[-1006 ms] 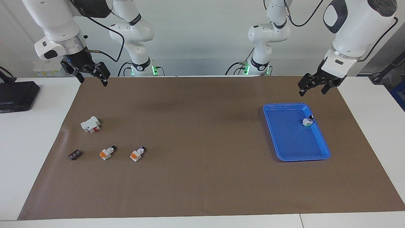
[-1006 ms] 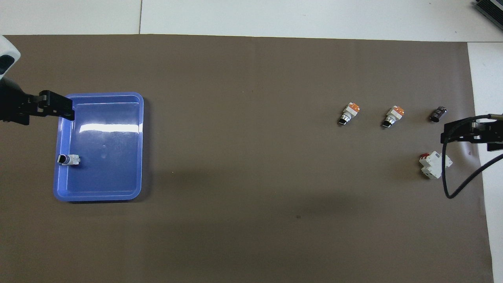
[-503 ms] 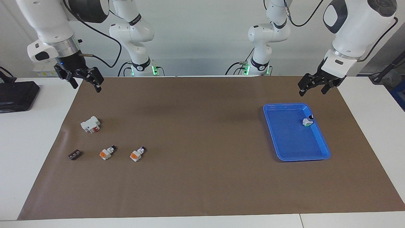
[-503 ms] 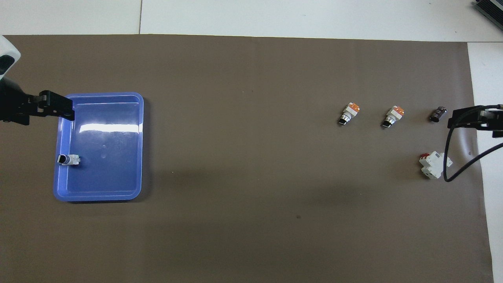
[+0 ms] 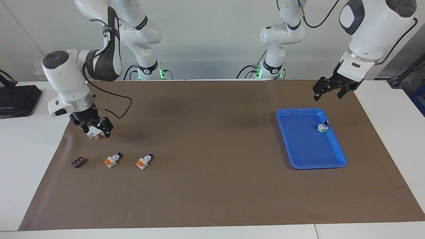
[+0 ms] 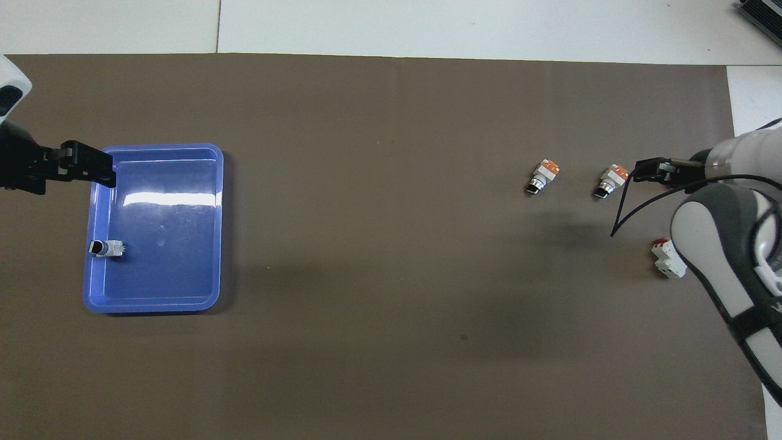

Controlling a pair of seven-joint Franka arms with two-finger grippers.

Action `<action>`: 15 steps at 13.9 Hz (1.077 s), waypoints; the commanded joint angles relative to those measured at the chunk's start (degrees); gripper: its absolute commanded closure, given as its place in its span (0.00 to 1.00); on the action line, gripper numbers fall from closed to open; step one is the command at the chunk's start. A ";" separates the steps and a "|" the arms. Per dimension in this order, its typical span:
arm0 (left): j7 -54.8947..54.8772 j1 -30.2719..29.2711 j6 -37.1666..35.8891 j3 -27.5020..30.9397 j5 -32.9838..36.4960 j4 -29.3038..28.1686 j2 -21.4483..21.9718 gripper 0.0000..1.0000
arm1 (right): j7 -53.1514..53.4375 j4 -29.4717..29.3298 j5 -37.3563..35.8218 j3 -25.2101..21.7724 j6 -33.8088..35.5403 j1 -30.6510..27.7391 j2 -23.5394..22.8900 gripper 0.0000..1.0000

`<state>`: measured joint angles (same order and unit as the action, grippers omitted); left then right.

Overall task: Turn and place switch with both arms
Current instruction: 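Reach the right gripper down and grasp the orange-topped switch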

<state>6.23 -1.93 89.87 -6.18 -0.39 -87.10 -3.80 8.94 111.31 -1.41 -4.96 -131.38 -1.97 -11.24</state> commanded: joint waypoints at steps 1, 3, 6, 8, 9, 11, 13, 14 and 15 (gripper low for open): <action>0.36 -0.27 0.48 -0.06 -0.75 -1.58 1.43 0.00 | 4.57 -1.27 0.53 0.57 -8.51 -0.32 -7.64 0.00; 0.36 -0.27 0.48 -0.06 -0.75 -1.67 1.43 0.00 | 8.18 -1.27 0.61 0.65 -9.77 -0.40 -10.37 0.00; 0.36 -0.27 0.48 -0.06 -0.75 -1.58 1.43 0.00 | 12.05 -1.62 2.01 0.74 -11.44 -0.76 -11.97 0.00; 0.36 -0.27 0.48 -0.06 -0.75 -1.67 1.43 0.00 | 12.15 -2.24 6.22 0.74 -11.44 -0.58 -12.05 0.00; 0.36 -0.27 0.48 -0.06 -0.75 -1.67 1.43 0.00 | 12.15 -2.59 8.41 0.74 -11.44 -0.58 -12.23 0.00; 0.36 -0.27 0.48 -0.06 -0.75 -1.58 1.43 0.00 | 11.71 -2.77 9.67 0.74 -11.79 -1.19 -13.37 0.00; 0.36 -0.27 0.48 -0.06 -0.75 -1.58 1.43 0.00 | 11.62 -2.77 9.76 0.74 -11.80 -1.28 -13.81 0.01; 0.36 -0.27 0.48 -0.06 -0.75 -1.58 1.43 0.00 | 11.71 -2.68 9.76 0.74 -11.80 -1.20 -13.90 0.05; 0.36 -0.27 0.48 -0.06 -0.75 -1.67 1.43 0.00 | 11.62 -2.59 9.76 0.74 -11.62 -1.28 -13.90 0.08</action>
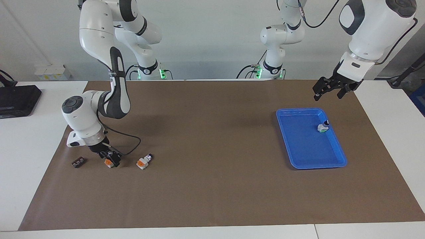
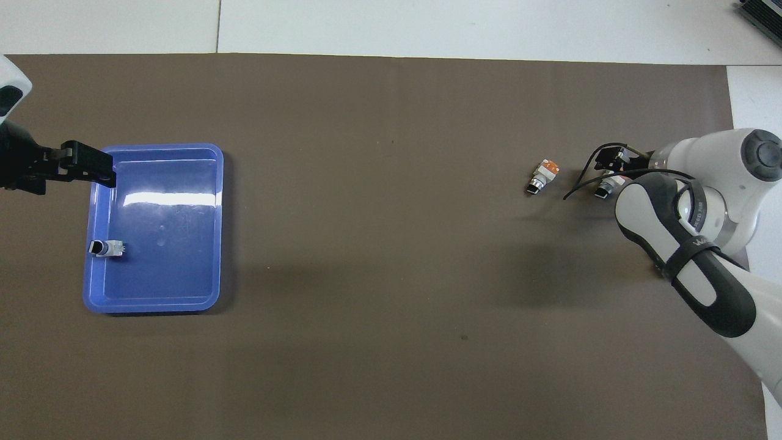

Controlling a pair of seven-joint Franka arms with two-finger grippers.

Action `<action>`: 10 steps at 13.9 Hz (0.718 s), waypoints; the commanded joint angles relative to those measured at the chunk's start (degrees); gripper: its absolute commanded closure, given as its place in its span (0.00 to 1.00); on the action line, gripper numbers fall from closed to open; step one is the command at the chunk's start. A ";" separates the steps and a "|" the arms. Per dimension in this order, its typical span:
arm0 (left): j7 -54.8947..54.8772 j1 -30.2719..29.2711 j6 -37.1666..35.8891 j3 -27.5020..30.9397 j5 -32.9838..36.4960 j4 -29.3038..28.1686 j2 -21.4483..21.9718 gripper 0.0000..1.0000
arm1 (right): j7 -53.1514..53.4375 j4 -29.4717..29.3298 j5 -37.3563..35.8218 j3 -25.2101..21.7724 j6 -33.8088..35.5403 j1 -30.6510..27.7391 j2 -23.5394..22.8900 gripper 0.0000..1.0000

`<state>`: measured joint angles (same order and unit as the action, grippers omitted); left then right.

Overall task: Turn and place switch with both arms
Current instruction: 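Reach the right gripper down and grasp the orange-topped switch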

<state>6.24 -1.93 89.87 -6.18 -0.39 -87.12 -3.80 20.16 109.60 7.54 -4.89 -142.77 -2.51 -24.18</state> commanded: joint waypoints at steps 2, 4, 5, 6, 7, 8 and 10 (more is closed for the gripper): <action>0.36 -0.27 0.48 -0.06 -0.75 -1.56 1.42 0.00 | -1.25 -0.62 0.81 0.67 0.56 -0.83 -1.04 0.26; 0.36 -0.27 0.48 -0.06 -0.75 -1.56 1.42 0.00 | -1.17 -0.53 0.89 0.67 1.61 -0.91 -0.96 0.58; 0.36 -0.27 0.48 -0.06 -0.75 -1.56 1.42 0.00 | -1.26 -0.70 0.89 0.76 2.92 -1.70 -0.87 0.91; 0.36 -0.27 0.48 -0.06 -0.75 -1.56 1.42 0.00 | -1.00 -1.14 1.33 1.02 4.85 -2.05 -0.78 1.00; 0.36 -0.27 0.48 -0.06 -0.75 -1.56 1.42 0.00 | -1.00 -2.10 4.03 1.02 6.96 -2.06 -0.61 1.00; 0.36 -0.27 0.48 -0.06 -0.75 -1.56 1.42 0.00 | -1.00 -3.59 9.63 1.02 10.55 -2.23 -0.26 1.00; 0.36 -0.27 0.48 -0.06 -0.75 -1.65 1.42 0.00 | -0.56 -6.14 20.45 0.67 17.41 -2.32 1.14 1.00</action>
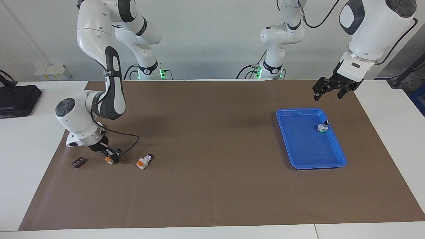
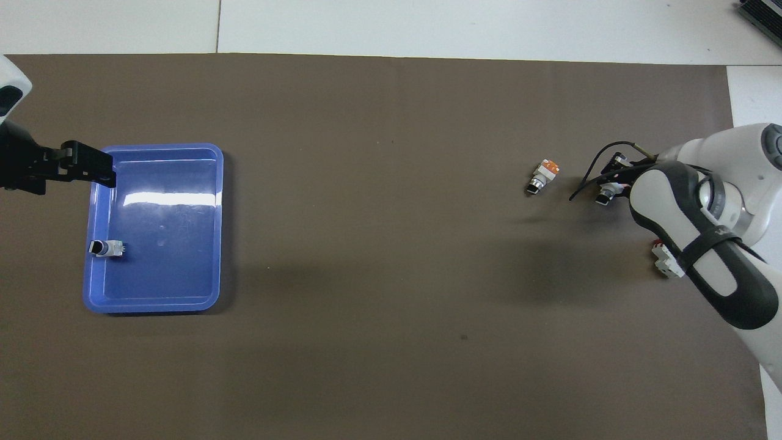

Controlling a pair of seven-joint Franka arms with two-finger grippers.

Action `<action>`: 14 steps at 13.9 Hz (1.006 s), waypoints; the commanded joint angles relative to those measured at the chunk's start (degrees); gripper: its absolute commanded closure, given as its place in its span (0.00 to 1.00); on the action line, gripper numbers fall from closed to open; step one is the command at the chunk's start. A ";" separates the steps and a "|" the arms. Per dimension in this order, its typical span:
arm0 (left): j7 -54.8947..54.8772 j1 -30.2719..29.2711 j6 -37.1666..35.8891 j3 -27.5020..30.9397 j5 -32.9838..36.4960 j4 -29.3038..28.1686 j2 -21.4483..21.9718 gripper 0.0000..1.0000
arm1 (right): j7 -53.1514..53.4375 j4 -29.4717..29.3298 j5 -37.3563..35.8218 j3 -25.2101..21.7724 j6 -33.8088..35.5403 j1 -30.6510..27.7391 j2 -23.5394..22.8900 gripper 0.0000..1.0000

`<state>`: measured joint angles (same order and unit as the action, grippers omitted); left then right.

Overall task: Turn and place switch with both arms
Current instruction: 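Reach the right gripper down and grasp the orange-topped switch, then lift the switch with the right gripper and carry it toward the tray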

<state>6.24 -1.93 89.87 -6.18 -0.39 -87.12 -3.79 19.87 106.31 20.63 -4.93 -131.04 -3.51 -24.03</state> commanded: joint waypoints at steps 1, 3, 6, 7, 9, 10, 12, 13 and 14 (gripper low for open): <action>0.36 -0.27 0.48 -0.06 -0.75 -1.56 1.42 0.00 | 1.56 -3.22 10.02 0.63 7.97 -1.32 1.79 1.00; 0.36 -0.27 0.48 -0.06 -0.75 -1.65 1.42 0.00 | 11.02 -3.22 12.94 0.80 11.15 -0.88 4.24 1.00; 0.36 -0.27 0.48 -0.06 -0.75 -1.65 1.42 0.00 | 24.30 -4.27 13.91 2.28 19.74 1.05 9.95 1.00; 0.36 -0.27 0.48 -0.06 -0.75 -1.65 1.42 0.00 | 28.60 -4.71 16.79 2.99 22.73 1.05 11.88 1.00; 0.36 -0.27 0.48 -0.06 -0.75 -1.65 1.42 0.00 | 35.21 -4.80 23.03 3.96 26.78 1.14 16.01 1.00; 0.36 -0.27 0.48 -0.06 -0.75 -1.65 1.42 0.00 | 37.67 -4.89 26.27 5.53 28.28 1.14 17.77 1.00; 0.36 -0.27 0.48 -0.06 -0.75 -1.65 1.42 0.00 | 46.35 -4.89 31.73 8.26 28.91 1.14 19.98 1.00; 0.36 -0.27 0.48 -0.06 -0.75 -1.56 1.42 0.00 | 50.05 -5.41 33.15 10.27 28.74 1.14 20.42 1.00; 0.36 -0.27 0.48 -0.06 -0.75 -1.65 1.42 0.00 | 53.57 -5.59 33.60 11.95 28.30 1.23 20.51 1.00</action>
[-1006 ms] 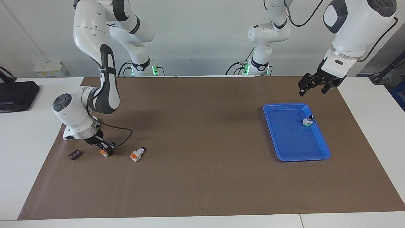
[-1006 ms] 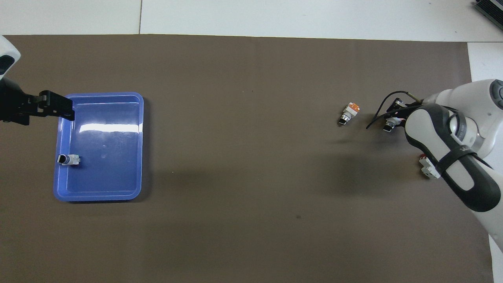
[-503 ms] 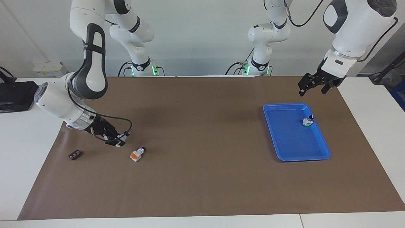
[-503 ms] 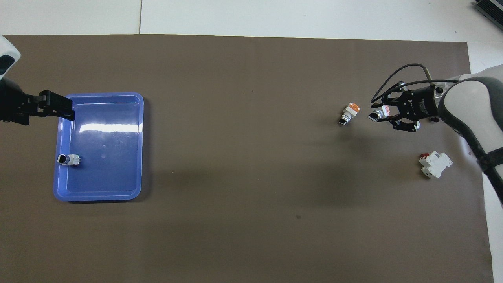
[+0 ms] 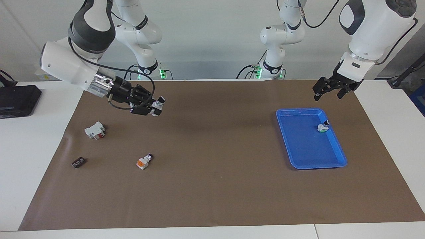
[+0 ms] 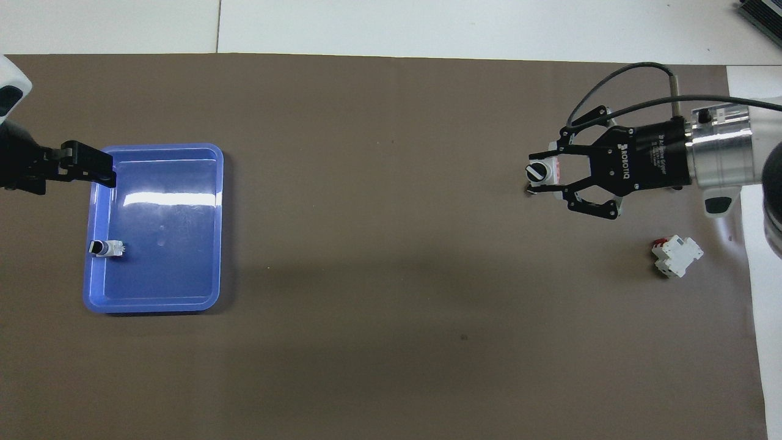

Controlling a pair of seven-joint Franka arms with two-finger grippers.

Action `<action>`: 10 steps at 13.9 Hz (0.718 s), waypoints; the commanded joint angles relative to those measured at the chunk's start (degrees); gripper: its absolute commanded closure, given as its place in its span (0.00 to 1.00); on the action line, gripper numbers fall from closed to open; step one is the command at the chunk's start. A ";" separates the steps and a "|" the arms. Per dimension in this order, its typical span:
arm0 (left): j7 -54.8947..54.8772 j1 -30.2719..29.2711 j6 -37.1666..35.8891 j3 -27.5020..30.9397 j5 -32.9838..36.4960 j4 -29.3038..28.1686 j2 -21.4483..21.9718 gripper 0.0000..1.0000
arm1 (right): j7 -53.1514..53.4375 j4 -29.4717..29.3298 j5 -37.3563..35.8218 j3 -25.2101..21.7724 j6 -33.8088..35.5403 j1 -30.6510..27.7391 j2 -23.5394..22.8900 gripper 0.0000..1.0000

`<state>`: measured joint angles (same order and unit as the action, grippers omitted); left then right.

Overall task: Turn and place switch with both arms
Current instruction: 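Lift the switch with the right gripper and carry it toward the tray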

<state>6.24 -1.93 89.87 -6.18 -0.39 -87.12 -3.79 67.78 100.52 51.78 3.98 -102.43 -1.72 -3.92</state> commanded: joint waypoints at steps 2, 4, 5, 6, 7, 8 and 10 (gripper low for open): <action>0.35 -0.27 0.48 -0.06 -0.75 -1.56 1.42 0.00 | 8.68 -0.06 2.54 7.07 -3.10 0.92 0.40 1.00; 0.35 -0.27 0.48 -0.06 -0.75 -1.56 1.42 0.00 | 14.46 -0.15 2.63 7.79 -12.30 6.87 -0.03 1.00; 0.35 -0.27 0.48 -0.06 -0.75 -1.56 1.42 0.00 | 16.92 -0.24 2.63 7.79 -16.96 9.69 -0.30 1.00; 0.35 -0.27 0.48 -0.06 -0.75 -1.56 1.42 0.00 | 18.69 -0.24 2.54 7.79 -19.10 11.20 -0.30 1.00; 0.35 -0.27 0.39 -0.06 -0.75 -1.56 1.42 0.00 | 19.05 -0.33 2.80 7.79 -19.90 12.43 -0.65 1.00; 0.44 -0.01 0.30 -0.06 -0.75 -1.56 1.77 0.00 | 19.15 -0.85 4.28 7.79 -21.83 12.88 -1.26 1.00; 0.35 0.43 0.92 -0.15 -0.75 -1.56 1.95 0.00 | 18.97 -1.03 4.92 7.88 -24.21 13.23 -2.93 1.00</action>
<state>6.24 -1.84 89.89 -6.41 -0.41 -87.12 -3.49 87.10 100.52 55.10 11.83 -125.49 11.87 -4.81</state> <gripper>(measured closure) 0.000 0.577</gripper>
